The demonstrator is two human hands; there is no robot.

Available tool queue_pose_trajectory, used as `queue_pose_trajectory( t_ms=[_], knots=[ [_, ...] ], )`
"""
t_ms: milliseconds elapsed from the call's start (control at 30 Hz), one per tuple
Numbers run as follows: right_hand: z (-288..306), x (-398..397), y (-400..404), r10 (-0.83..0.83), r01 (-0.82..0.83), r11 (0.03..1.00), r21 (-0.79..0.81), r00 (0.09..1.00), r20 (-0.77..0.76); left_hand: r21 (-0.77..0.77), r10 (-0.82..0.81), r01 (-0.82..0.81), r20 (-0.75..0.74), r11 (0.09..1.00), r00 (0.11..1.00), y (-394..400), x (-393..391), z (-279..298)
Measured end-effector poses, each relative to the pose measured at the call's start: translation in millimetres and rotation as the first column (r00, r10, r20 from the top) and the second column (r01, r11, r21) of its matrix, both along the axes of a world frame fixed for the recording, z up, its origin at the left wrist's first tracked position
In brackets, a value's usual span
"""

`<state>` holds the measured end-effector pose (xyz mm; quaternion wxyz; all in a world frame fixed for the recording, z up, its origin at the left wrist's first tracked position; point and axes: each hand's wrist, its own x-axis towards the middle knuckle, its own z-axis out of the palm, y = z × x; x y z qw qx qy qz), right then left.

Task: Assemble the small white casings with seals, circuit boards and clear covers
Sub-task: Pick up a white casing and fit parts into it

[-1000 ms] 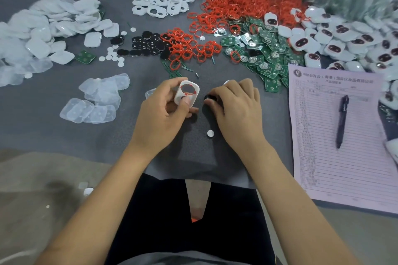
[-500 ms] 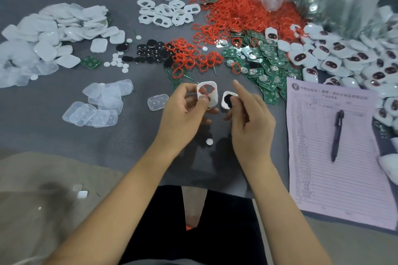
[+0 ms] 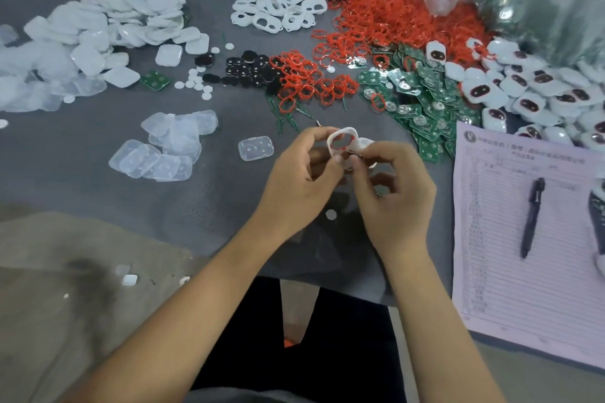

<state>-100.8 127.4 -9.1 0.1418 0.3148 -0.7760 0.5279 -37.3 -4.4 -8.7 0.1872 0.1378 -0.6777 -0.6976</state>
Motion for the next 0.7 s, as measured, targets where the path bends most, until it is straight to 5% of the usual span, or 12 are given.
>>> queue_pose_trajectory(
  t_ms=[300,700],
  knots=[
    [-0.9,-2.3,-0.5,-0.210,0.207,0.977,-0.047,0.973,-0.094,-0.030,-0.072,0.071,-0.021,0.997,0.997,-2.0,-3.0,-4.7],
    [0.8,-5.3,0.8,-0.108,0.117,0.992,-0.057,0.983,0.146,-0.132,-0.086,0.085,0.002,0.988,0.996,-4.2,-0.4,-7.8]
  ],
)
